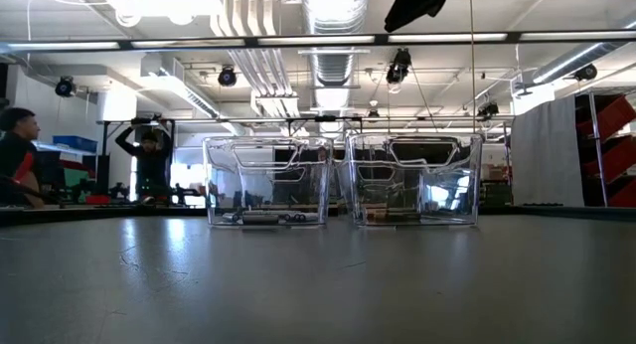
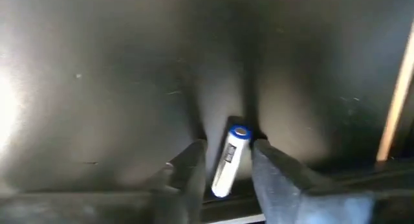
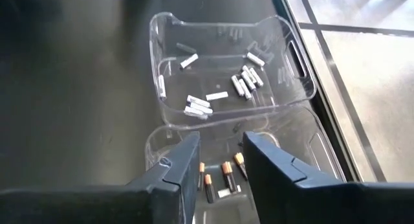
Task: Sort batteries
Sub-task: Put the white battery into the left transparent bin
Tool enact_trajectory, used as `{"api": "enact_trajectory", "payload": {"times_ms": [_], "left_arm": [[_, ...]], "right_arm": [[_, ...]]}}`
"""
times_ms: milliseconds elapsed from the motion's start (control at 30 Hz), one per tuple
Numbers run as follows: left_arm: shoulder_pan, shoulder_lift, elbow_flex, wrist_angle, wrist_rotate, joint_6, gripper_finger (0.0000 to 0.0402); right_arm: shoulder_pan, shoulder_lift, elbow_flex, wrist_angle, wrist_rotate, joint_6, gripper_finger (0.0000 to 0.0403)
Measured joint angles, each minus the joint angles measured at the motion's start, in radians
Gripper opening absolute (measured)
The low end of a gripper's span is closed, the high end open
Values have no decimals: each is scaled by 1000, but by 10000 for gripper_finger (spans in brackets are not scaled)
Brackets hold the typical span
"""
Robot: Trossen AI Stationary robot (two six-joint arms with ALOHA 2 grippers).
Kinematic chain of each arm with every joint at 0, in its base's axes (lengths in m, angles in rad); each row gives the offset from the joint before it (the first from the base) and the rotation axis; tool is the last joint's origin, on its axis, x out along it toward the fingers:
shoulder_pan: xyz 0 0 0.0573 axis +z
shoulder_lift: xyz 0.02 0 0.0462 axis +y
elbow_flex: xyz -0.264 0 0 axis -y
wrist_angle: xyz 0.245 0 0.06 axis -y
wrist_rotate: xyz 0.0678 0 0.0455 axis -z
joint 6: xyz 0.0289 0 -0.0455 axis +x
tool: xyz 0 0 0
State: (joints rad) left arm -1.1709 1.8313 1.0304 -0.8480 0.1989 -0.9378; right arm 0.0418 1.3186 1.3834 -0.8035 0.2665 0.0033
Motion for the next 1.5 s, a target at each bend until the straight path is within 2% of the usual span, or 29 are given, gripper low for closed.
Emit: {"api": "enact_trajectory", "payload": {"times_ms": [167,267,500,767,833,1000,1133,1333,1433,1500], "left_arm": [[0,9,1,-23,-36,-35,38],[0,7,3,-27,-51,-82,12],[13,-17,15,-130,-126,-119,17],[145,-133,9,-190,-303,-129,15],[204,-169,9,-188,-356,-128,16],[341,-269,10,-182,-507,-126,17],[431,-382,10,-166,-622,-154,17],[483,-601,12,8,-952,-232,17],[497,-681,12,132,-1117,-184,17],[515,-716,10,214,-1172,-114,18]], "right_arm": [[3,0,0,36,-1,5,102],[7,-1,0,40,-3,5,98],[13,17,32,104,-16,-7,98],[13,60,52,271,-94,-74,111],[13,80,52,314,-111,-75,114],[20,139,51,406,-234,-83,126],[41,177,51,427,-249,-96,138],[59,196,50,447,-249,-78,165],[63,206,50,503,-249,-40,183],[63,219,50,568,-251,3,193]]}}
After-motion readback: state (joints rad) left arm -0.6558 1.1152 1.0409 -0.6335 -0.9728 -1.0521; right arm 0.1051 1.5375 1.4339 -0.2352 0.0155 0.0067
